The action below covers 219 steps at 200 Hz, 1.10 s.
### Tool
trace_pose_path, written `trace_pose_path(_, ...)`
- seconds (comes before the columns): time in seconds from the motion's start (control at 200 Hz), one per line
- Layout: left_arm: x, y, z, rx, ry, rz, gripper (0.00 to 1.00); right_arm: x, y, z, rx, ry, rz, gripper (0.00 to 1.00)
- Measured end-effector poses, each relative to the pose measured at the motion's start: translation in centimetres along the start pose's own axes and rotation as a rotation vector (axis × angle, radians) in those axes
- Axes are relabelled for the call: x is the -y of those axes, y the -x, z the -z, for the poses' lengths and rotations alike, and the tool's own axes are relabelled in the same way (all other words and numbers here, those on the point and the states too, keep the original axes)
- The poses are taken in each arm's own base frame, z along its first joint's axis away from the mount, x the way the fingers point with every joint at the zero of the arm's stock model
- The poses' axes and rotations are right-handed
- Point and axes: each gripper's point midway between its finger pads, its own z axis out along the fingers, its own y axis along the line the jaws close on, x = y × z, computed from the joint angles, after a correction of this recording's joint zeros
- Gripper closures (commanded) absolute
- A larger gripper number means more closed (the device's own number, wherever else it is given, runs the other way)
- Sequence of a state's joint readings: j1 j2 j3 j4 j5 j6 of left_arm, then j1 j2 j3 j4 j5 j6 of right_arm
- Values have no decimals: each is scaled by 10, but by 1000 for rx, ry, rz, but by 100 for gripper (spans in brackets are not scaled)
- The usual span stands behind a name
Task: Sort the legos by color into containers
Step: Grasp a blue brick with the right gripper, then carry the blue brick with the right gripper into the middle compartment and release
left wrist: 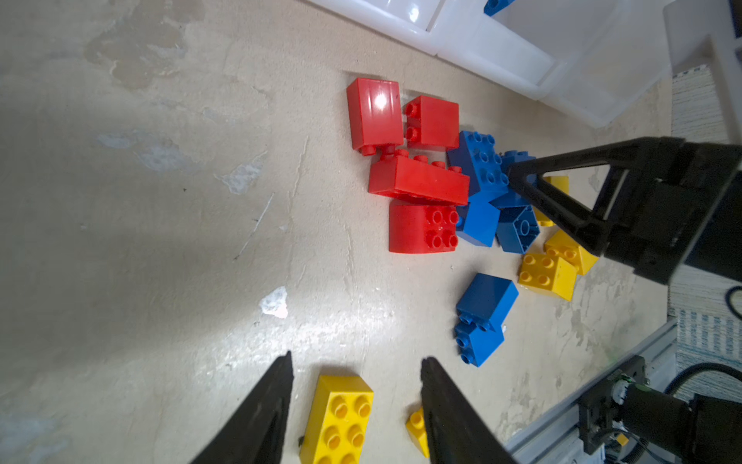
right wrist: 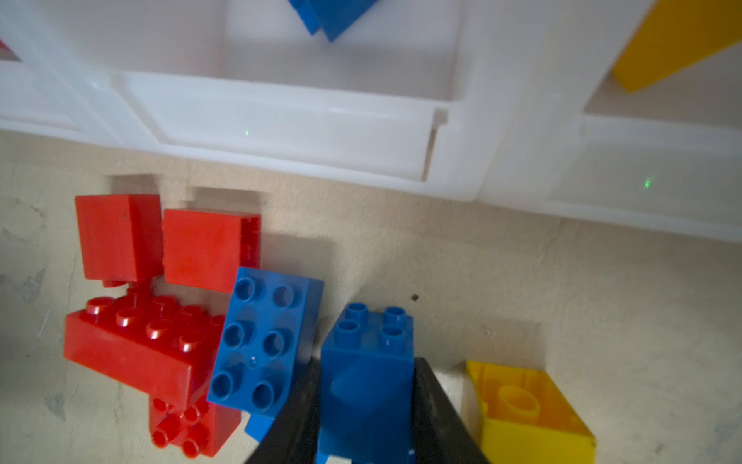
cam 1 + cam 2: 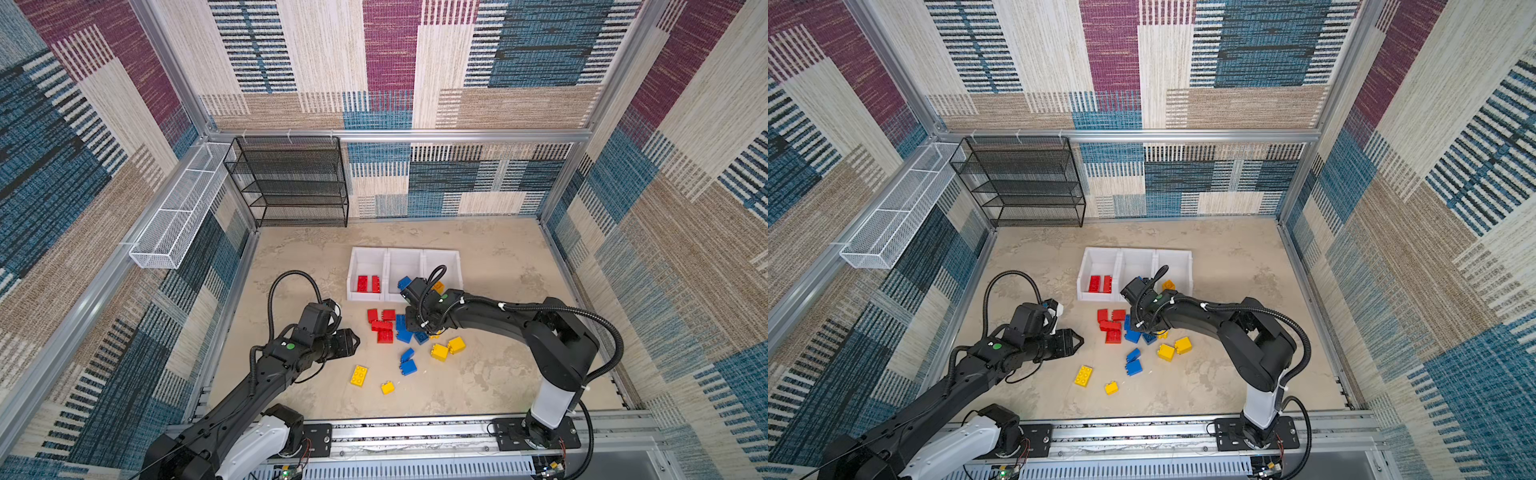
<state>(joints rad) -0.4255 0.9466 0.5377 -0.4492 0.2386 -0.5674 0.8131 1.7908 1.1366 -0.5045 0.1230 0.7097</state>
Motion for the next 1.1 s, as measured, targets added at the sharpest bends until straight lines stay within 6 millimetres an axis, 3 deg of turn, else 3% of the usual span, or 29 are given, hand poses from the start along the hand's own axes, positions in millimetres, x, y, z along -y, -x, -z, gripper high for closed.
trace_pose_path(0.311,-3,-6,1,-9,3,6,45,-6,10,13,18,5,-6,67)
trace_pose_path(0.506,-1,-6,3,-25,8,10,45,-29,49,42,104,52,-3,66)
trace_pose_path(0.656,5,2,10,-10,2,5,45,-39,102,59,199,76,11,66)
trace_pose_path(0.886,2,2,10,-8,21,8,45,-41,172,40,274,62,65,66)
trace_pose_path(1.097,-9,-6,1,-22,46,47,45,-44,185,10,240,68,110,66)
